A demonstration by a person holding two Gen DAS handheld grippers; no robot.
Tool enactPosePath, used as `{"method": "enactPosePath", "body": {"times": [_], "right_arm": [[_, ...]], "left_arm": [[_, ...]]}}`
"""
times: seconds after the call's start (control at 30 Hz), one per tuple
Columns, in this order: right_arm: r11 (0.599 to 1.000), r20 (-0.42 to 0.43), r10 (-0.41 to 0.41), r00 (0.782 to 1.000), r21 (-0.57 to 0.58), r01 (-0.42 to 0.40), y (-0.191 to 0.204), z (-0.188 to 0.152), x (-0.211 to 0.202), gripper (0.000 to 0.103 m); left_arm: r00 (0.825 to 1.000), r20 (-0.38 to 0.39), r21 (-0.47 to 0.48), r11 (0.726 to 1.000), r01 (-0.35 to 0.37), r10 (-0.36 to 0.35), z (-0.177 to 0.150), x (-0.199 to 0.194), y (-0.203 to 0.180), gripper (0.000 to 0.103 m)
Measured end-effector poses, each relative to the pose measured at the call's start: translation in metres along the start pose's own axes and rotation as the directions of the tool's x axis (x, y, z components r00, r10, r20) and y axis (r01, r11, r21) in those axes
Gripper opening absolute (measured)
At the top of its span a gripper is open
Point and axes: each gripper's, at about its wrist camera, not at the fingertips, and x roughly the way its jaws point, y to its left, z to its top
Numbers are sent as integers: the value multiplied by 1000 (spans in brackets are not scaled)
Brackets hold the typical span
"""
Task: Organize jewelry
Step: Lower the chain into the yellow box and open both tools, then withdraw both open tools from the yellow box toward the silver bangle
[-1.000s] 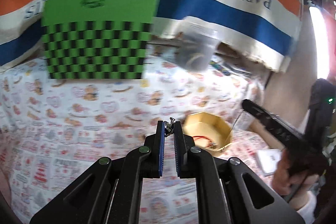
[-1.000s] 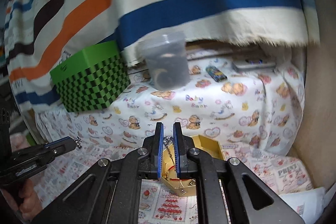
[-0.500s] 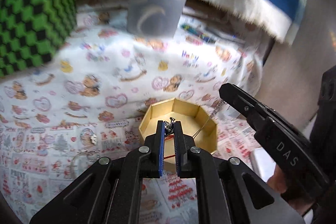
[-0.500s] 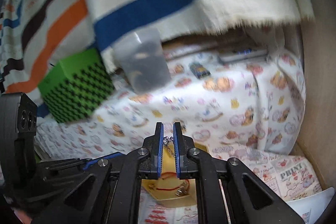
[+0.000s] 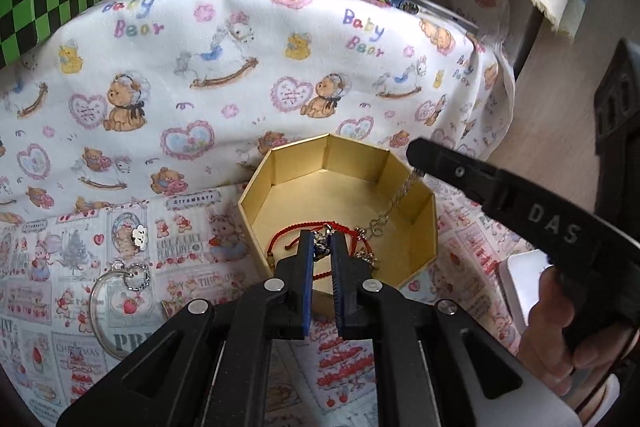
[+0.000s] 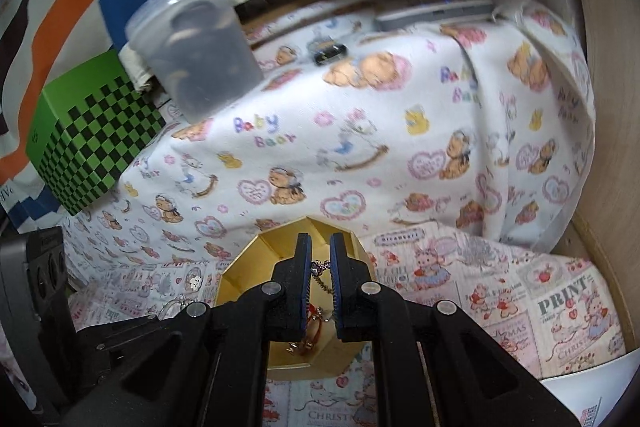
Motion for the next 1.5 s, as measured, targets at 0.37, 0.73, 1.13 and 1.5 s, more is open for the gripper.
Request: {"method": "enactPosePath", "body": {"times": [0.37, 0.73, 1.13, 1.5], "right_arm": [[999, -60, 7, 998, 37, -5, -9, 2, 3, 10], [1000, -74, 4, 997, 16, -3, -4, -1, 0, 29], [987, 3, -61, 998, -148, 60, 38, -8, -22, 33], [978, 43, -45, 998, -203, 53, 63, -26, -27, 71]], "left_arm": [[1000, 12, 11, 1000, 8, -8, -1, -5, 4, 8], [986, 116, 10, 993, -119, 117, 1, -54, 15, 50], [923, 295, 33, 963, -268, 247, -28, -144, 49, 76], [923, 246, -55, 955, -292, 296, -35, -134, 81, 86]]}}
